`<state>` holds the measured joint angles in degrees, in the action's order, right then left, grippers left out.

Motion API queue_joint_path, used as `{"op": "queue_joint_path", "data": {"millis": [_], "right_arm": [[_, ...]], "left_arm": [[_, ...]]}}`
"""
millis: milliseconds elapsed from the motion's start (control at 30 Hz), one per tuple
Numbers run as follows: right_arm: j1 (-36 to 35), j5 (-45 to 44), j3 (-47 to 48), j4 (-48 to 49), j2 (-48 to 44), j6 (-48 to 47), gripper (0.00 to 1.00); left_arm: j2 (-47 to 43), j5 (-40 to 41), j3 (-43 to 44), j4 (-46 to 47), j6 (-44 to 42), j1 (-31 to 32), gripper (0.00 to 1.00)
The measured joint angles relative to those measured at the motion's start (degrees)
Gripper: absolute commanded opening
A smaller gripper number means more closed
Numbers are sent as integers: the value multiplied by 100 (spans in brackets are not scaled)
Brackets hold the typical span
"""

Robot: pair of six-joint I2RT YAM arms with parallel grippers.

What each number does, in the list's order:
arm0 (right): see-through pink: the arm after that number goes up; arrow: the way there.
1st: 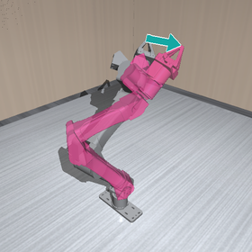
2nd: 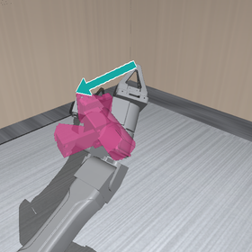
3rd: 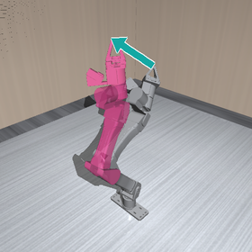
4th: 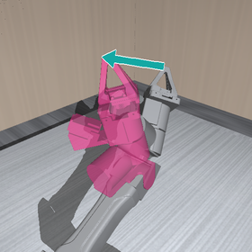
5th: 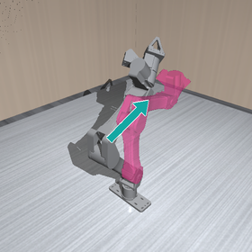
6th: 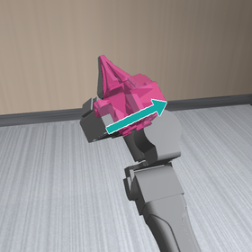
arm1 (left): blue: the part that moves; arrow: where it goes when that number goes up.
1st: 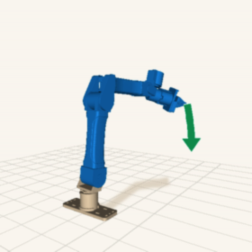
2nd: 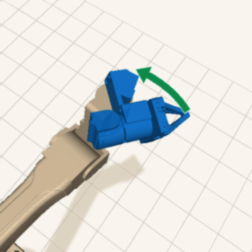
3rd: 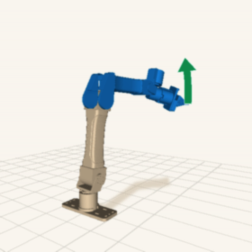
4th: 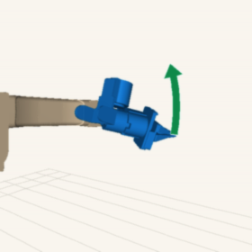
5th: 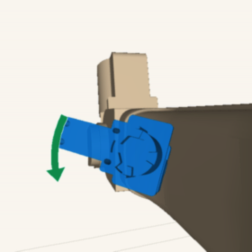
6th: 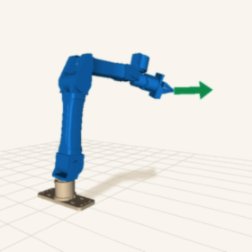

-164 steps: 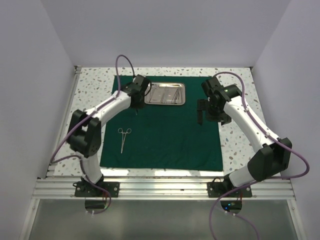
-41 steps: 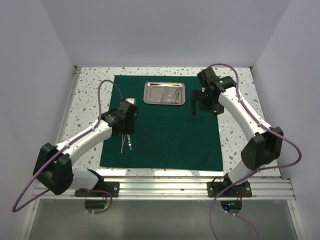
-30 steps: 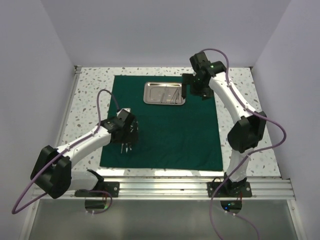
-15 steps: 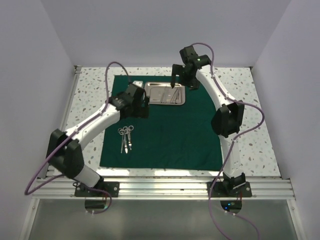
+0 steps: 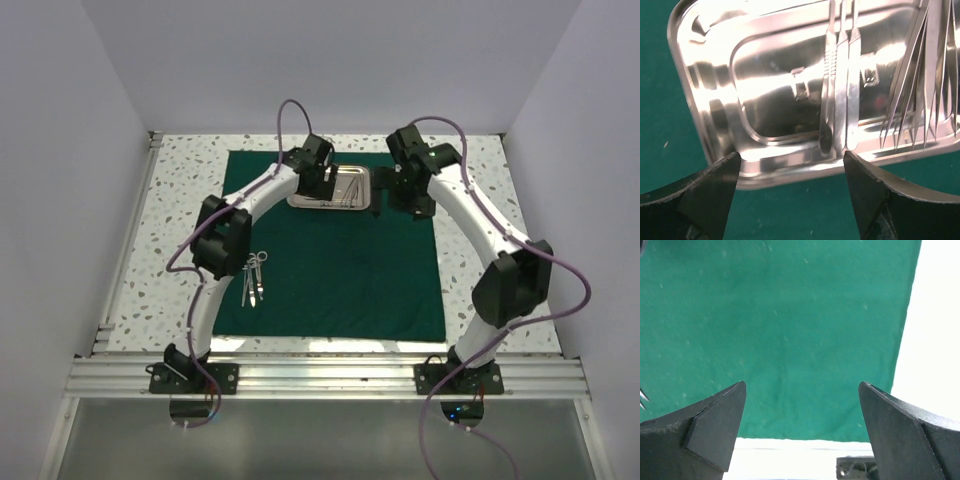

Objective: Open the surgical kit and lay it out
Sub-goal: Pick up the medical item from the container.

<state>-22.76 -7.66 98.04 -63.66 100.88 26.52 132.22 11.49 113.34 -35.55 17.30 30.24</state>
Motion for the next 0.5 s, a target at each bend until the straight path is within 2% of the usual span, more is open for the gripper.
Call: {"op": "queue_joint_path", "data": {"millis": [100,300,500], "right_arm": [[0,-114,-435,-13,-575,2,99],[0,-365,-870,-55,-944,-4,99],[0,-494,-966,-96,-944,-68,99]], "left_arm": [[365,-90,431,-44,-39,0,85],[623,-170,732,-59,-42,0,79],[791,-190,752,-61,-24,0,55]]}}
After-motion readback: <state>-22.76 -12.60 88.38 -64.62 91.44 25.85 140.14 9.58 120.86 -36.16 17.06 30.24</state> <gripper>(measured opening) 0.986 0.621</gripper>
